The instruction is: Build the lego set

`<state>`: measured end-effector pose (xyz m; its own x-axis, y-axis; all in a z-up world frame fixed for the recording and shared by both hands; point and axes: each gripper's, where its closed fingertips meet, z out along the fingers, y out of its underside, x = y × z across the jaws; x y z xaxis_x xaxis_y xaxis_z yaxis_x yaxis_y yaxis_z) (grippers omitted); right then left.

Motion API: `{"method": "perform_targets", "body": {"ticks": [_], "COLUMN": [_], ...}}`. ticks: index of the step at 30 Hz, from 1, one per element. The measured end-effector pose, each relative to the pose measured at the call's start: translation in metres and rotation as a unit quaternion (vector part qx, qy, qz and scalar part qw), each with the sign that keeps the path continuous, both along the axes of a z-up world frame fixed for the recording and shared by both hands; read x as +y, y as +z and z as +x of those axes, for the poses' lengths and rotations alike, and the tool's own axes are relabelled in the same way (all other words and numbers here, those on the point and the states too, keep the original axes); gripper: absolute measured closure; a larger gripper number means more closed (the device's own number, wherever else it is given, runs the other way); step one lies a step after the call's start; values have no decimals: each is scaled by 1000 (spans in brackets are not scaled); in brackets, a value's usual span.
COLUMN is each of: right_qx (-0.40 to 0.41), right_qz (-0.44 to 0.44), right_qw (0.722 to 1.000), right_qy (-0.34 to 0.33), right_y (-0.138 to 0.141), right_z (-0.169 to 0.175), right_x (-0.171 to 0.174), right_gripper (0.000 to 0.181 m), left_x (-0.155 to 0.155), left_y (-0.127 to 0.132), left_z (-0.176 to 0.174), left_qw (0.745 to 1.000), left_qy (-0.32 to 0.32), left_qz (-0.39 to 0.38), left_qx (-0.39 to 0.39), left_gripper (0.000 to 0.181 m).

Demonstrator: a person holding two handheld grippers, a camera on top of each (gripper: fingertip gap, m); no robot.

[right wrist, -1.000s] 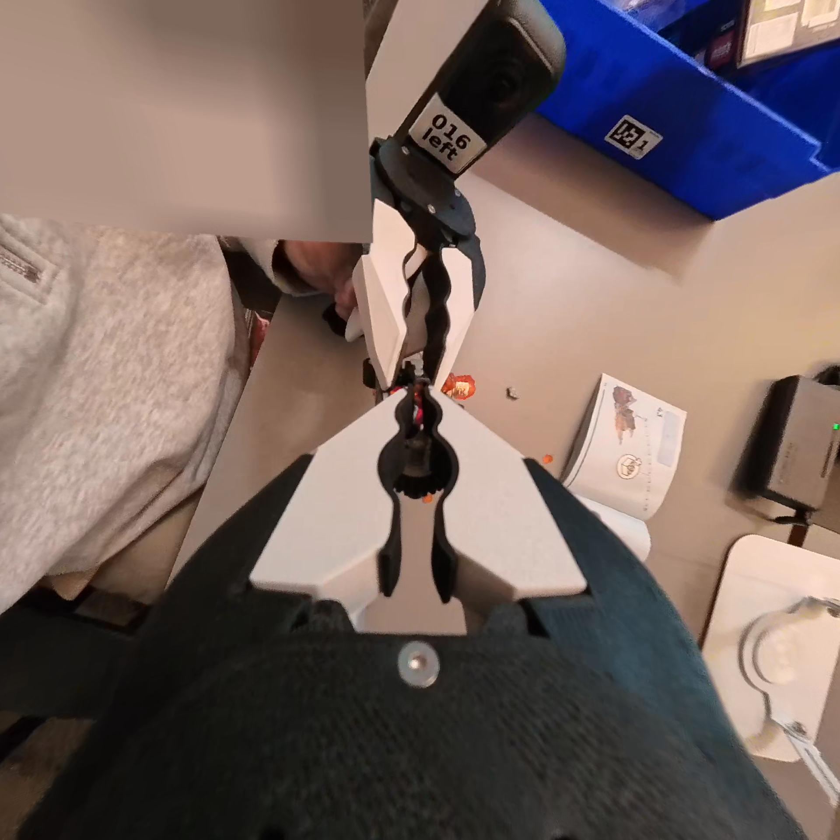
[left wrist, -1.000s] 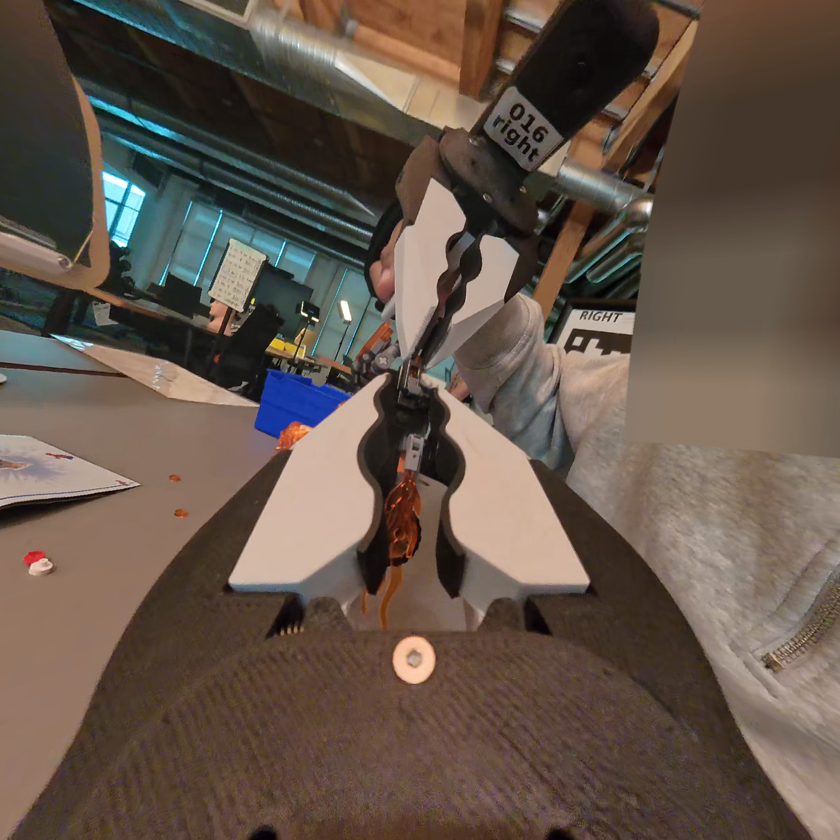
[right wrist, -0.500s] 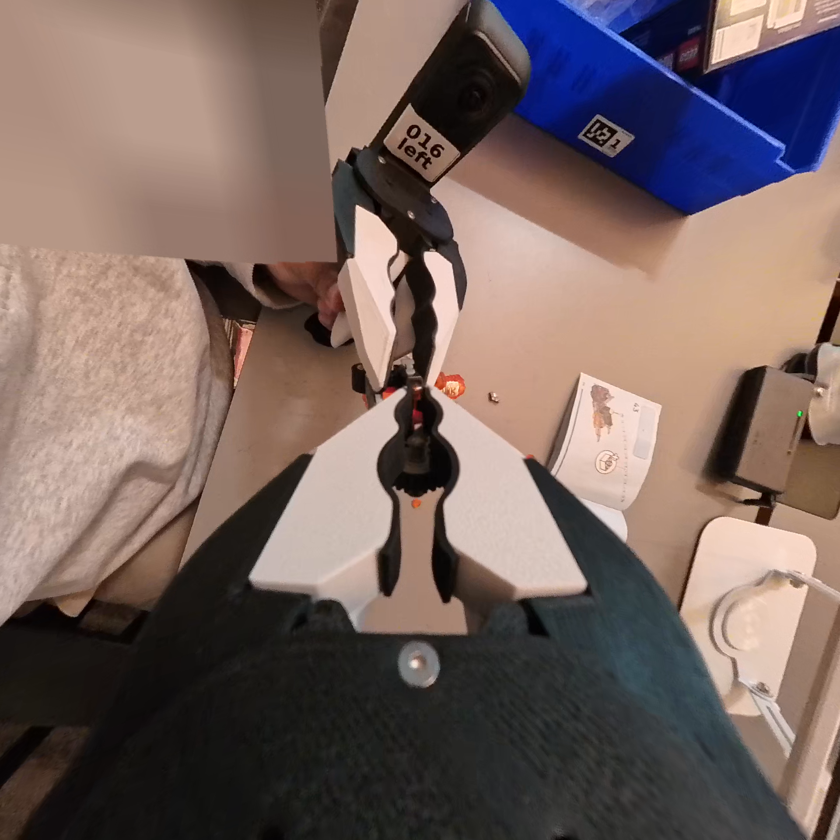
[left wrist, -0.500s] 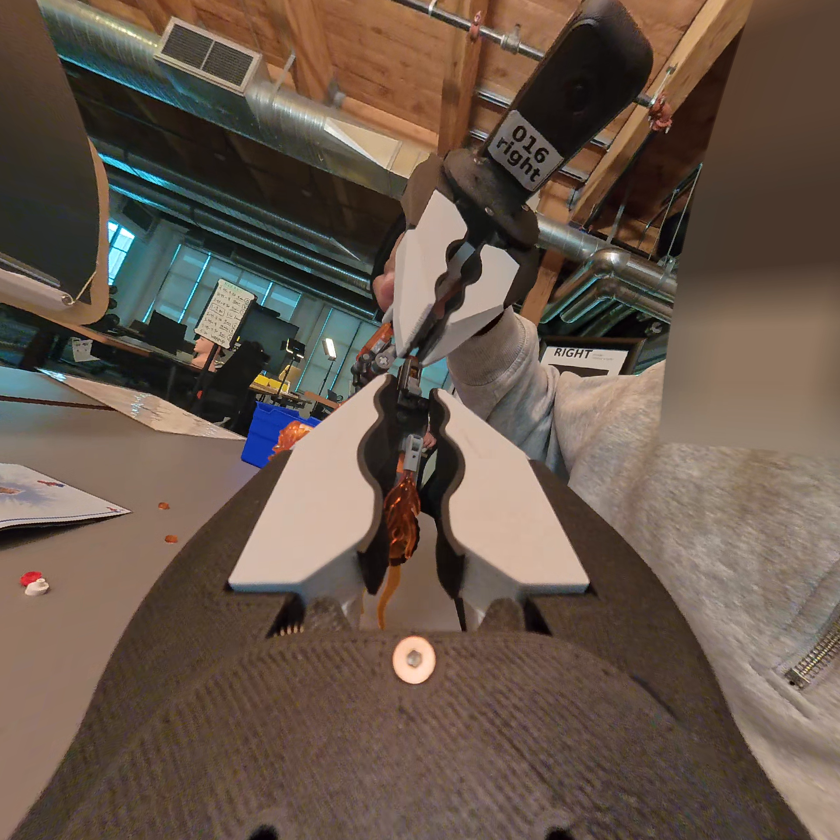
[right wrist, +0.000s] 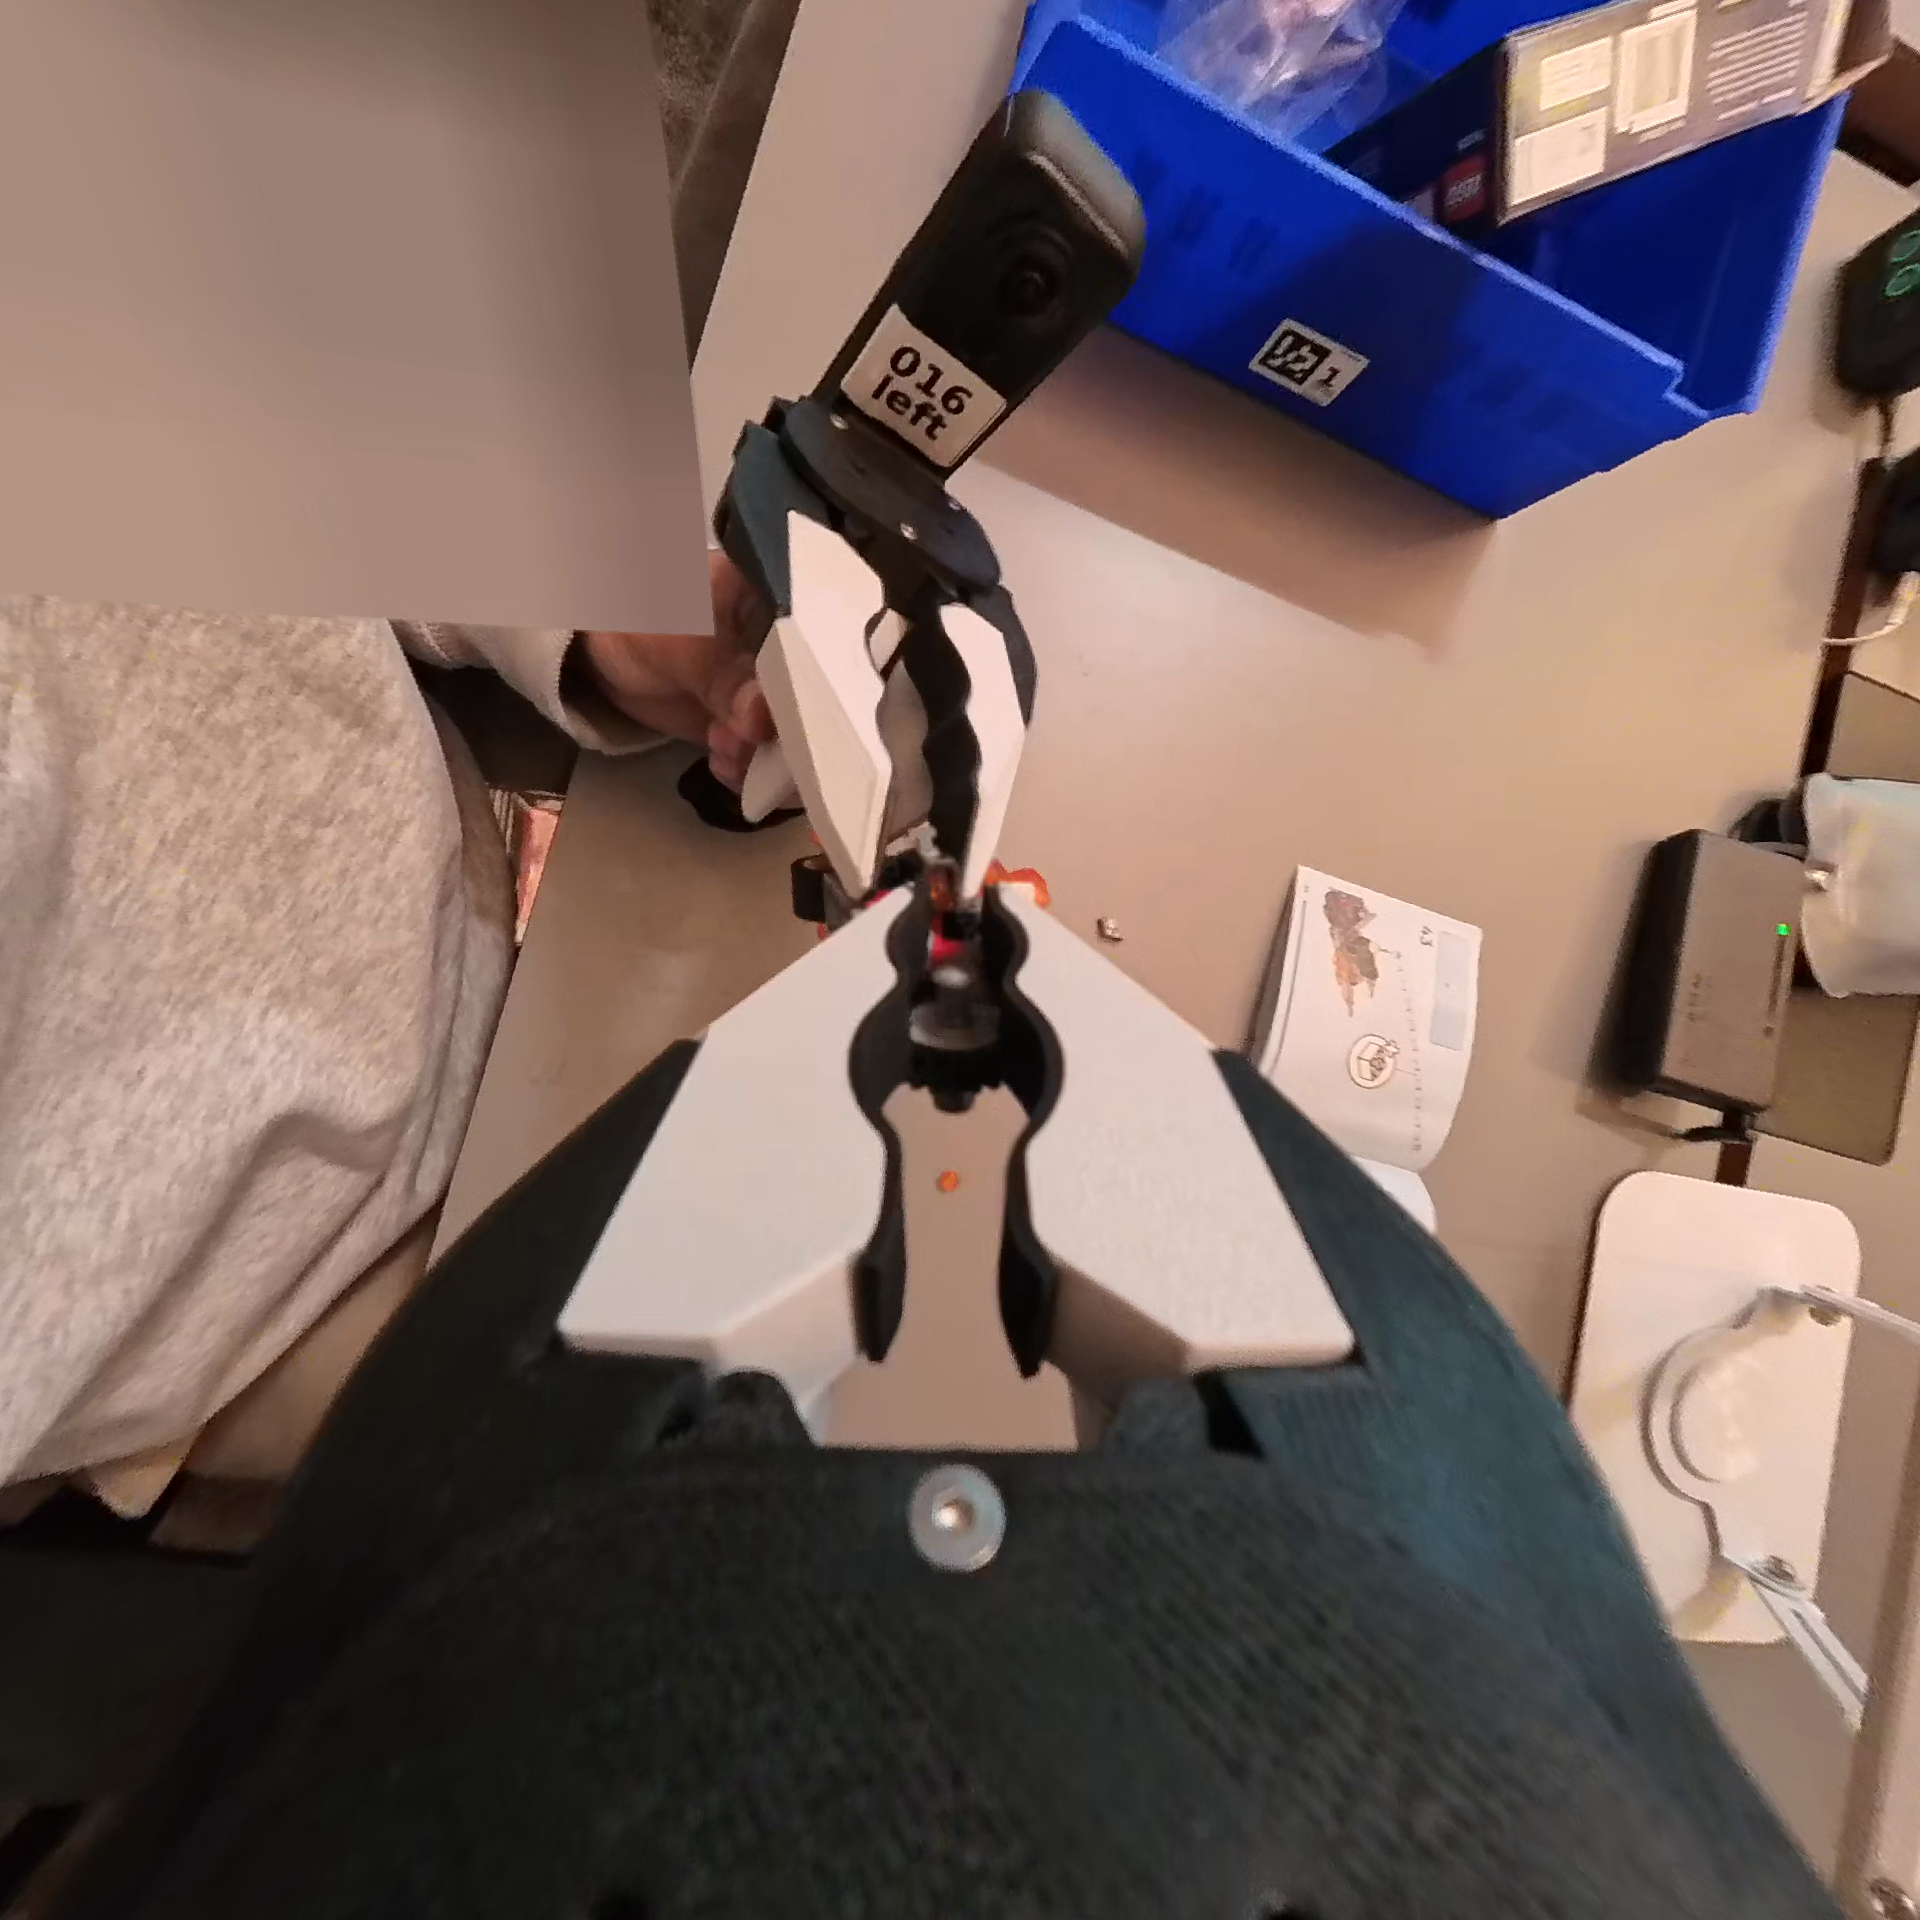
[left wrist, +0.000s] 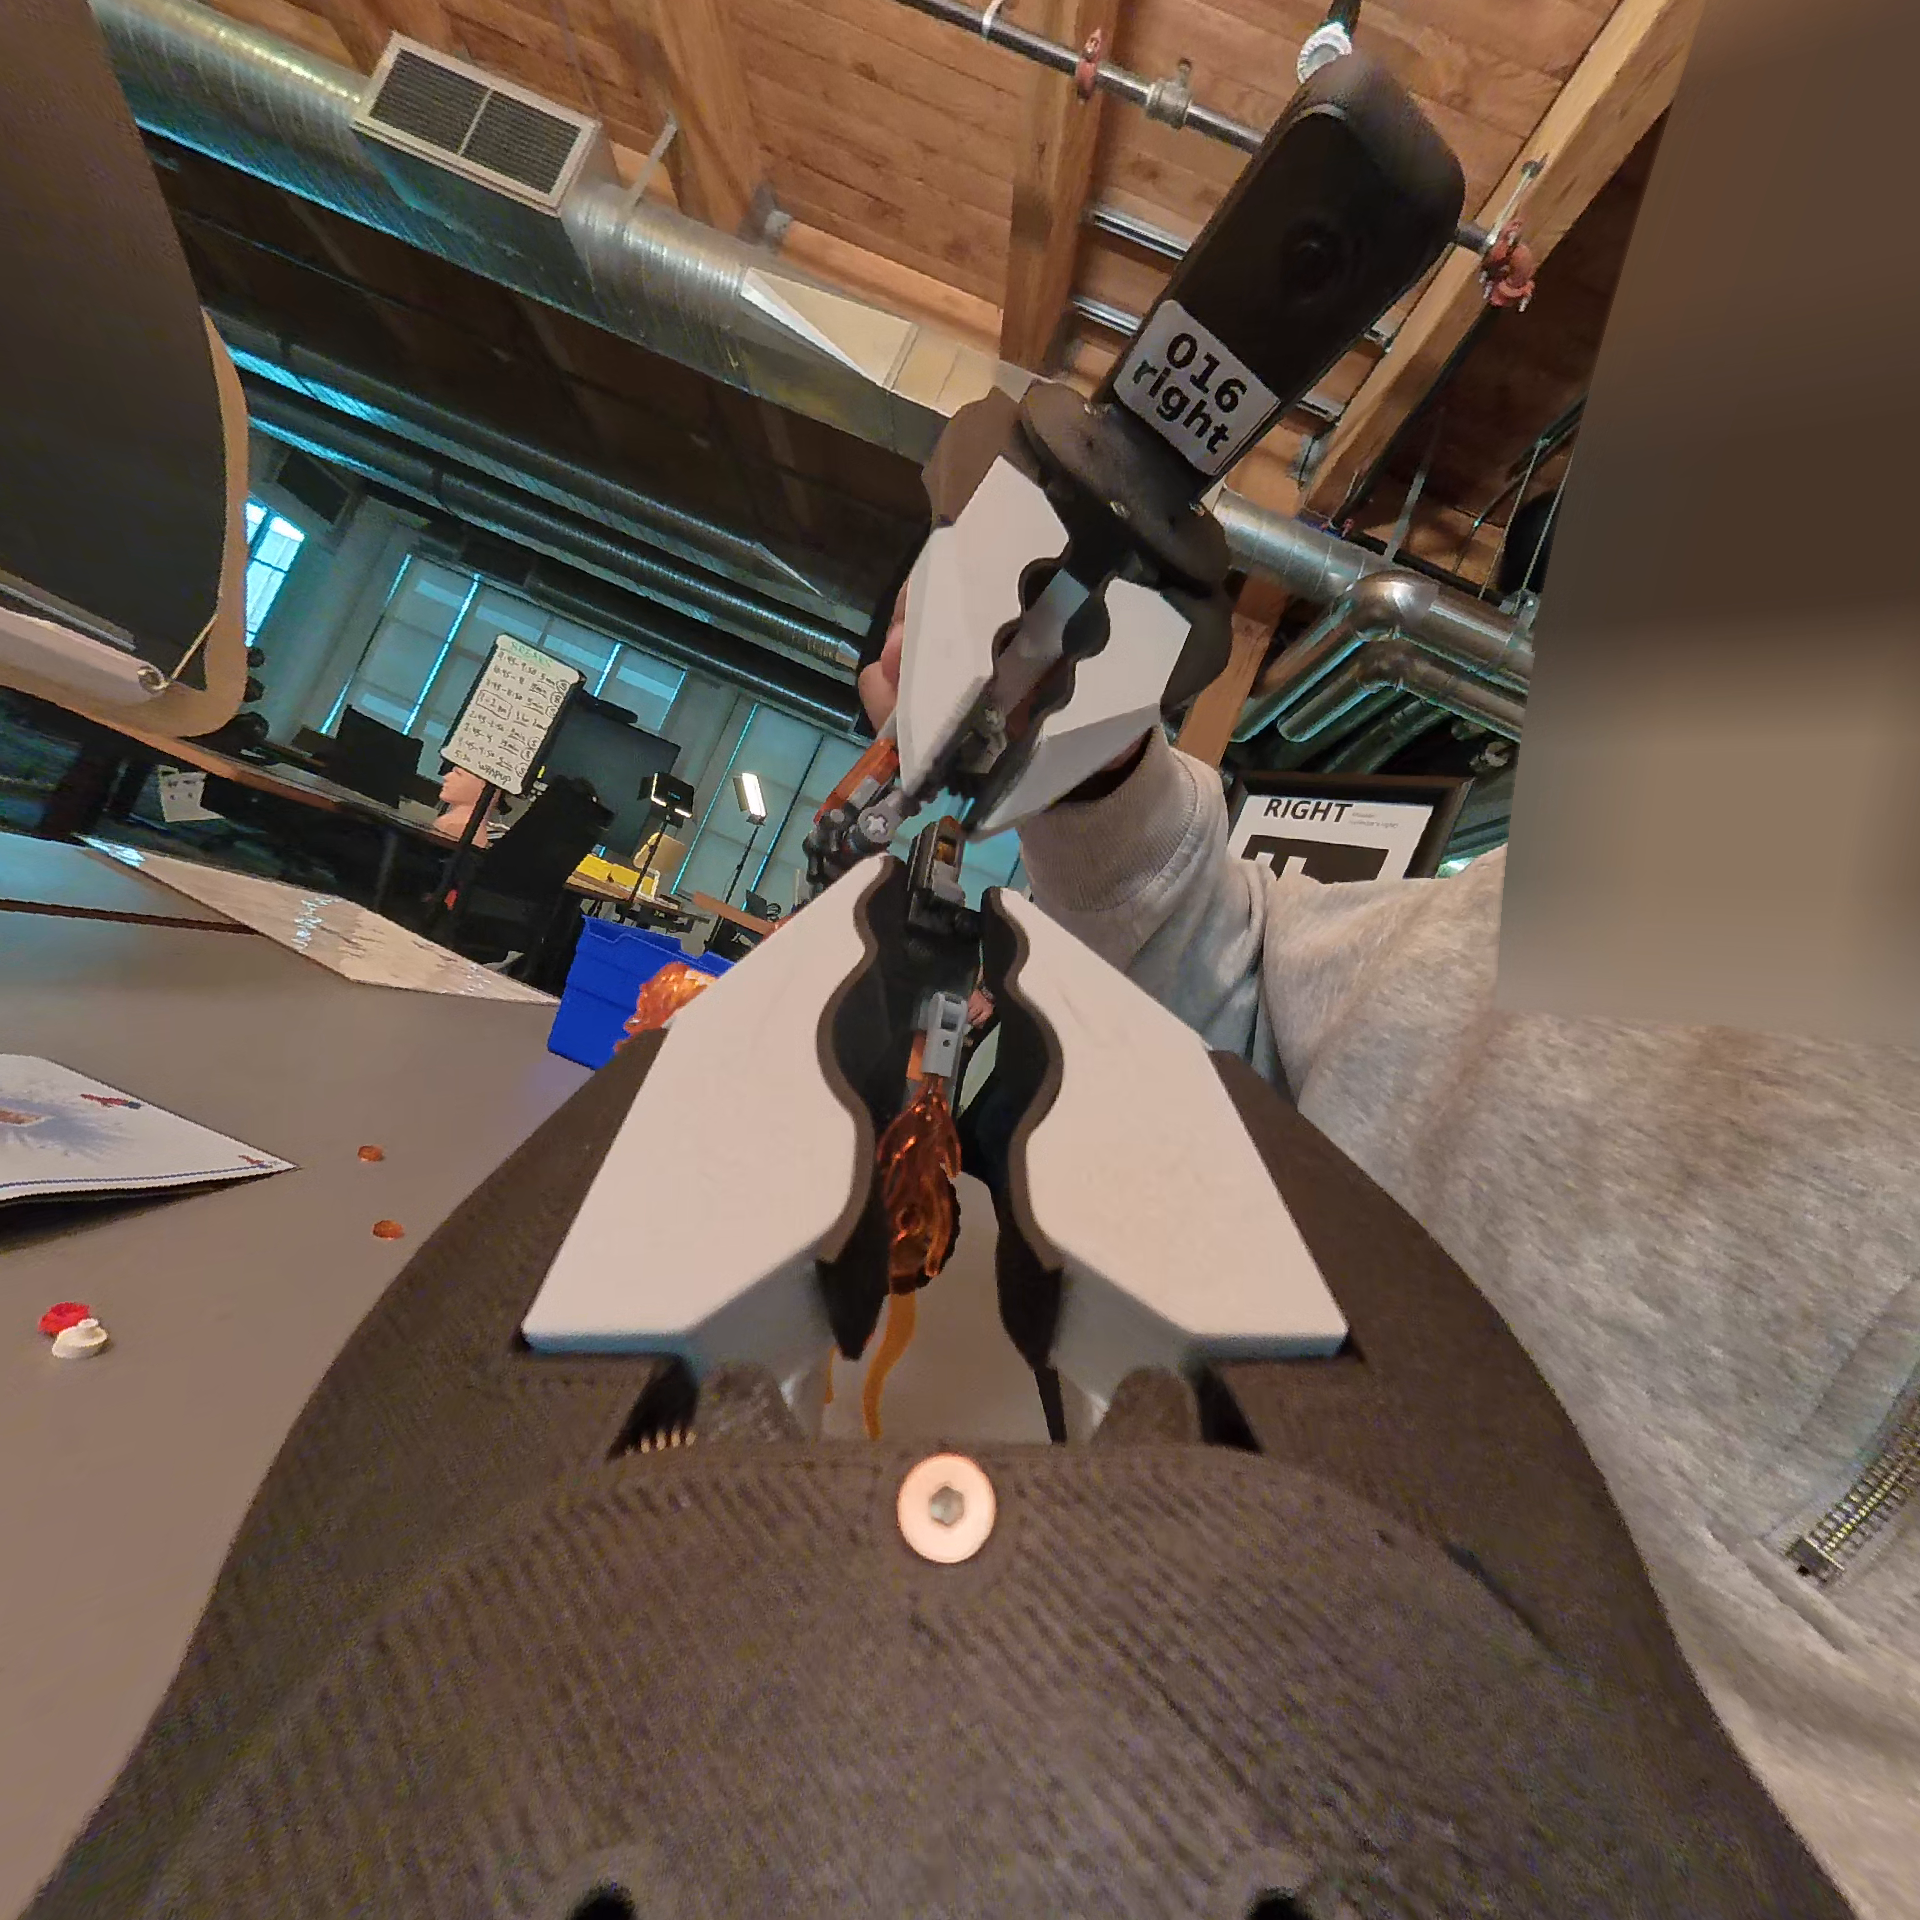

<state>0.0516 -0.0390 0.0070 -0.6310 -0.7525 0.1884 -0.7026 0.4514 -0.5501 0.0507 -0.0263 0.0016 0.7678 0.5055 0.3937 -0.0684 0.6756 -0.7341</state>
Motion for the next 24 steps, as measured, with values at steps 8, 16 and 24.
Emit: {"method": "perform_targets", "body": {"ticks": [8,16,24], "right_qx": [-131,44,158], "right_qz": [-148,-360,-345], "right_qw": [979,922,914], "right_qy": [-50,-133,-146], "right_y": [50,-2,-42], "right_z": [27,22,13], "right_x": [-4,-1,-11], "right_gripper": [171,124,94], "left_x": [-18,-32,-24], "left_y": [-2,-12,-13], "left_z": [-2,-9,-10], "left_qw": [999,996,997], "left_qy": [19,32,32], "left_qz": [36,76,50], "left_qx": [-10,-39,-43], "left_gripper": [168,168,168]}}
